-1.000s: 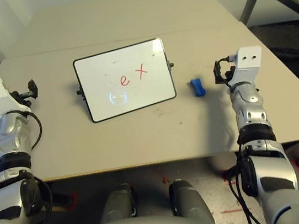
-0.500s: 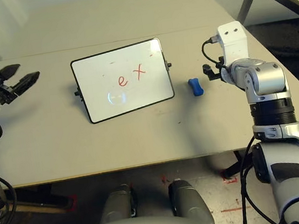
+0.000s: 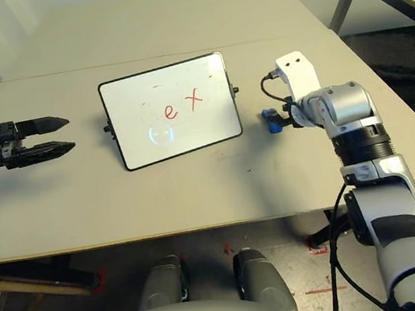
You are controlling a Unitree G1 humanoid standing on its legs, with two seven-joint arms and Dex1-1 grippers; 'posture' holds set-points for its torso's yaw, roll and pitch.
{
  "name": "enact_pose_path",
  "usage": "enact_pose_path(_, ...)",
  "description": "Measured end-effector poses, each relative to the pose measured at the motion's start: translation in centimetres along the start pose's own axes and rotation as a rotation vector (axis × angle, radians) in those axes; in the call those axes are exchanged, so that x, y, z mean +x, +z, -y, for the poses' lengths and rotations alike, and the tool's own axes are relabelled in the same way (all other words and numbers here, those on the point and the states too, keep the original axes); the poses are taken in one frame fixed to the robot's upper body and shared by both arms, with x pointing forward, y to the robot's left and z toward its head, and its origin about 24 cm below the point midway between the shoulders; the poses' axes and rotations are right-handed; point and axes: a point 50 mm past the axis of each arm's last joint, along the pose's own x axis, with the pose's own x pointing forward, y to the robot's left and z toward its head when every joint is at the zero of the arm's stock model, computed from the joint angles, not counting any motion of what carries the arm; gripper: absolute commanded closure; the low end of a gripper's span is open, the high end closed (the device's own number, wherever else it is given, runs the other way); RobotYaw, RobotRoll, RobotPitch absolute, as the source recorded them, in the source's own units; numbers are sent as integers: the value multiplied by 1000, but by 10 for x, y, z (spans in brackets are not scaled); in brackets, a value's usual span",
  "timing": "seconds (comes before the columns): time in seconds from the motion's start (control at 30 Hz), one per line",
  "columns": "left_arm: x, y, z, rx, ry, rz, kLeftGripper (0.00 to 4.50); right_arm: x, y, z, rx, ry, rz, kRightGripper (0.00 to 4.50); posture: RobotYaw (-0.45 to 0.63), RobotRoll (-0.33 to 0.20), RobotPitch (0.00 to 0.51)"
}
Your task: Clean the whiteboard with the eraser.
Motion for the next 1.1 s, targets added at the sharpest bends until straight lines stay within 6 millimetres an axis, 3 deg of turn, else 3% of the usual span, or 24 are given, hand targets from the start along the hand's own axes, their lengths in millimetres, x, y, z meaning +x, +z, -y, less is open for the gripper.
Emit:
enact_pose_path(0.1,2,-2,2,1,-6,-2,0,6,-2,-2,14,22,-12,40,274,0,35)
enact_pose_path(0.2,3,0,3,10,-1,-3,0,12,-7,-1,28,31,-32,629,280,0,33)
enact_pose_path(0.4,4,-1,3,11,17,7,0,14,-6,-3,-21,23,-30,2879,280,0,34)
enact_pose_path(0.53,5,0,3,14,29,12,0,-1,4,-4,-187,-3,29,4241,268,0,37)
enact_pose_path(0.67,6,1,3,21,28,22,0,-25,23,-12,-416,-32,123,4260,258,0,41)
enact_pose_path(0.77,11,3,2,26,12,52,0,-36,28,-30,-564,3,164,4260,258,0,41)
enact_pose_path(1.1,17,3,2,27,-4,64,0,-44,48,-80,-909,-19,293,4260,243,0,33)
